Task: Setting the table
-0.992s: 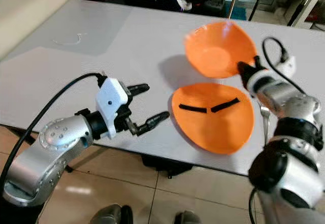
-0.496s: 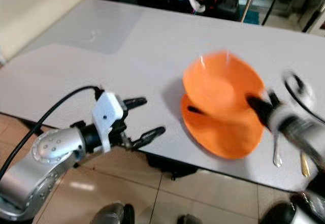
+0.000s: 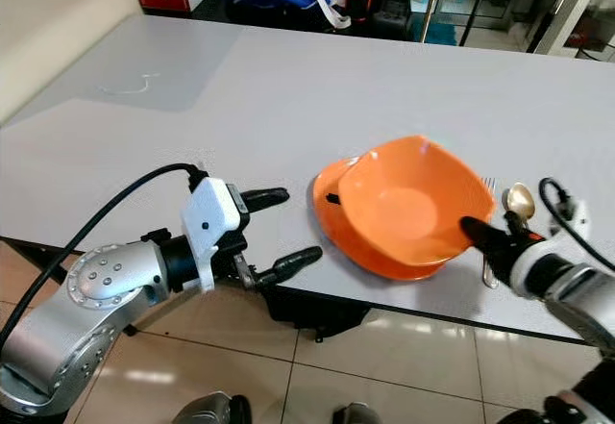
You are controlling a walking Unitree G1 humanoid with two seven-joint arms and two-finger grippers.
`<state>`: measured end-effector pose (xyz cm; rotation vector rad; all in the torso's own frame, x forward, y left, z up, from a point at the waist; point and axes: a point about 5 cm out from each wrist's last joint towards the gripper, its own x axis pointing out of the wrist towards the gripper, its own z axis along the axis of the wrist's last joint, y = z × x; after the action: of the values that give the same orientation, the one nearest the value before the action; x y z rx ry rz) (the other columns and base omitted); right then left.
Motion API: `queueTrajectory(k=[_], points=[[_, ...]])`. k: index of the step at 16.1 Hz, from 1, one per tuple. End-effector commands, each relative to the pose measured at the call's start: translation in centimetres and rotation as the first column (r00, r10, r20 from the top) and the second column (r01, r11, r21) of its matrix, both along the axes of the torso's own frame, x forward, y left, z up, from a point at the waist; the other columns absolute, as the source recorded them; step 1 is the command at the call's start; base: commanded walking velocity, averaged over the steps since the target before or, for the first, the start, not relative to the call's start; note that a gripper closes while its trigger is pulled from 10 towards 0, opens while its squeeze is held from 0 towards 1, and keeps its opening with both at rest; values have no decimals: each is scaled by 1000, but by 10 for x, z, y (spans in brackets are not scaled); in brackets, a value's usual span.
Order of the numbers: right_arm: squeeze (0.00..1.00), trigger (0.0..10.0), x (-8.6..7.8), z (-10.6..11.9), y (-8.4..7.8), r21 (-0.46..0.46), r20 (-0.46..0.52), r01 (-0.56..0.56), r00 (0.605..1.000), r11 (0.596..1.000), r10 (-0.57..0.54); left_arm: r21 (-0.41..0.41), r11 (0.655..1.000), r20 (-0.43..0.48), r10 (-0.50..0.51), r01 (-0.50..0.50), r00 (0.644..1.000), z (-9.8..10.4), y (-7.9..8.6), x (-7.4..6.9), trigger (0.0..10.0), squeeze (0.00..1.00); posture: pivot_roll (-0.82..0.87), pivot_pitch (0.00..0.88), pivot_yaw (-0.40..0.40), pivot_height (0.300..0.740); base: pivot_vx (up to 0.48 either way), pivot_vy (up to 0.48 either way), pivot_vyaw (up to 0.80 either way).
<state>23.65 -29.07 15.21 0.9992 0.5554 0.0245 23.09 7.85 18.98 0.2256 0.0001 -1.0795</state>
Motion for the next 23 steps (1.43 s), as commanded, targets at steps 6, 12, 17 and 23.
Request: queueTrajectory(k=[6,12,17,23], points=[[0,10000,15,-1,17,38,-13,60,998,997,-59,27,999,-20,-39,40,999,-4,1,-3,10000,0,-26,43,14,740,0,0,0],[1000,10000,26,10,17,-18,-17,101,995,995,-101,34,999,-24,-41,42,999,-4,2,-4,10000,0,-16,49,6,740,0,0,0],[0,10000,0,20,-7,-131,-27,139,989,982,-144,32,999,13,15,-16,1000,-3,7,-5,10000,0,-10,48,-12,740,0,0,0],[0,10000,-20,79,-12,-293,275,200,954,935,-118,-61,925,78,379,-375,922,6,33,25,10000,0,-33,50,19,740,0,126,0]])
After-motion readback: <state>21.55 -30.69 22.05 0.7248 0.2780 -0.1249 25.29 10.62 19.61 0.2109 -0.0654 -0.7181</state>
